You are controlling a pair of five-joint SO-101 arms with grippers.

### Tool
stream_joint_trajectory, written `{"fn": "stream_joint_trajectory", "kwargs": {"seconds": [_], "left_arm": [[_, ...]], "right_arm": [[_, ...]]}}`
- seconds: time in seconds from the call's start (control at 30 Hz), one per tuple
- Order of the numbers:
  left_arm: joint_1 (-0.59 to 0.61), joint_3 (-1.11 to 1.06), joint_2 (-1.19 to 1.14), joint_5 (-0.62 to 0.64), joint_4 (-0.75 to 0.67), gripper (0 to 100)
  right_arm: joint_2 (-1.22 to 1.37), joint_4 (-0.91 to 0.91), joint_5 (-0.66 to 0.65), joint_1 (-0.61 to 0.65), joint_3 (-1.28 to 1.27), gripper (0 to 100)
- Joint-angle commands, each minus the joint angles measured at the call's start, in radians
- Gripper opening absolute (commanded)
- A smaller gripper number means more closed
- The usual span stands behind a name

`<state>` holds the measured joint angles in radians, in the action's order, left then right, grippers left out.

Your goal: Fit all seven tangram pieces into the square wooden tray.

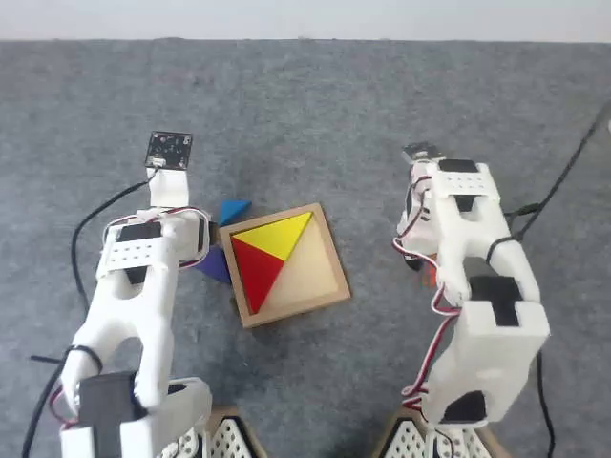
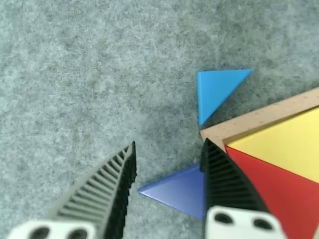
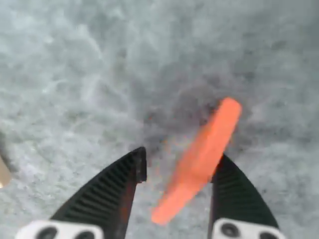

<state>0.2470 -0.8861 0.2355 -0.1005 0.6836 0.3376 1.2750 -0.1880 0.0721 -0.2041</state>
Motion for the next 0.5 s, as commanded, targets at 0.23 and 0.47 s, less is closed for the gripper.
{"fn": "stream_joint_trajectory", "kwargs": {"seconds": [0.23,0.47], "left_arm": [[0.005,0.004,0.044,0.005,-0.018,21],[0.005,0.004,0.044,0.005,-0.018,21]], "right_arm": [[0.059,-0.002,-0.002,0.01,0.058,2.4],[0.048,0.001,0.046,0.012,0.094,3.6]]}}
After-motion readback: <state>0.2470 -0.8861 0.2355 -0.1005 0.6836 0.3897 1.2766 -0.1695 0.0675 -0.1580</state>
